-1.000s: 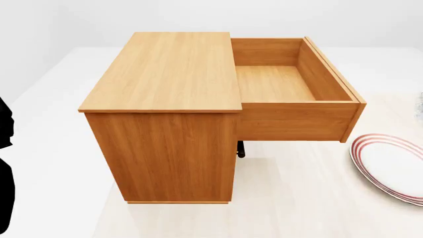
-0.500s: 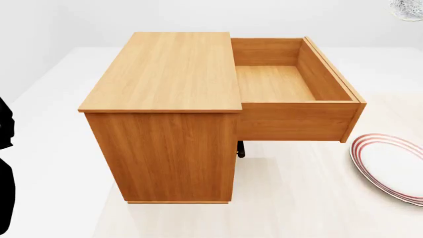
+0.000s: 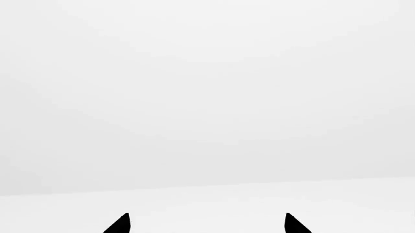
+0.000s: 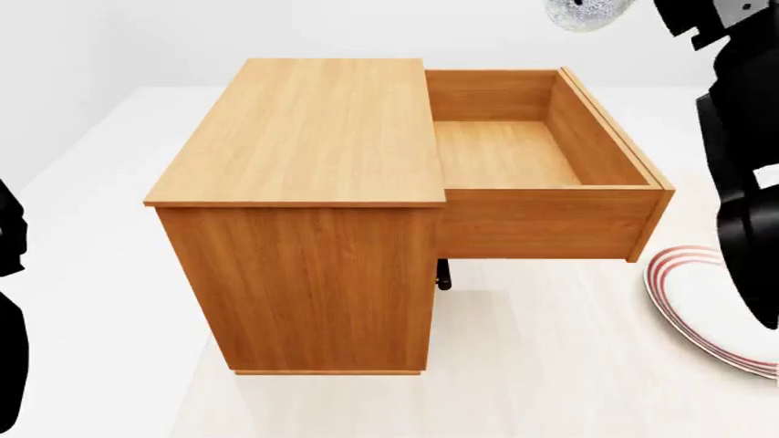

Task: Open the top drawer of the cabinet and put the bowl in it.

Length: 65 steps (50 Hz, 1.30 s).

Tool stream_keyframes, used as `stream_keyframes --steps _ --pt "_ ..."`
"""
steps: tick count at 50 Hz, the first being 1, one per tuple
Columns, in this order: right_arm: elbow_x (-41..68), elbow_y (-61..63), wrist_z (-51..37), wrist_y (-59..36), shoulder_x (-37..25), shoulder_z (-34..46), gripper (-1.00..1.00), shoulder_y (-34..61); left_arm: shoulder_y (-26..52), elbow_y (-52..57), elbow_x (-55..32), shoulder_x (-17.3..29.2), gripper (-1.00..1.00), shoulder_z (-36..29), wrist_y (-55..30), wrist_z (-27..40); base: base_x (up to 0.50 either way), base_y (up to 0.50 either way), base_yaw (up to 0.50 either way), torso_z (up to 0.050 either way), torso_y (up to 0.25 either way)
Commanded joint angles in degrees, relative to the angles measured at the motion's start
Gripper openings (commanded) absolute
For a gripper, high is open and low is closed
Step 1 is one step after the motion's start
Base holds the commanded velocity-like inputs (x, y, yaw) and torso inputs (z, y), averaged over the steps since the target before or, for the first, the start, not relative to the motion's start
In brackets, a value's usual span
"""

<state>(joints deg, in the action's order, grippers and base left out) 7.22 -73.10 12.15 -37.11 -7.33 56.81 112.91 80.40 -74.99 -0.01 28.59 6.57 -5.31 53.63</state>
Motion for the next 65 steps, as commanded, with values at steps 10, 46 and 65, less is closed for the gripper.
stream_keyframes --steps 10,46,65 --pt "-7.8 -1.9 12.2 2.0 6.5 9.5 -1.00 -6.4 -0.1 0.0 0.0 0.0 1.00 0.0 0.2 -0.1 0.00 0.00 0.00 0.000 0.000" --pt "20.0 -0.1 20.8 -17.7 7.3 23.5 -1.00 -3.3 -0.2 0.0 0.0 0.0 1.00 0.5 0.5 -0.6 0.00 0.00 0.00 0.000 0.001" --pt "18.8 -1.9 17.1 -21.1 7.3 15.5 -1.00 -4.0 -0.4 0.0 0.0 0.1 1.00 0.8 1.2 -1.4 0.00 0.00 0.00 0.000 0.001"
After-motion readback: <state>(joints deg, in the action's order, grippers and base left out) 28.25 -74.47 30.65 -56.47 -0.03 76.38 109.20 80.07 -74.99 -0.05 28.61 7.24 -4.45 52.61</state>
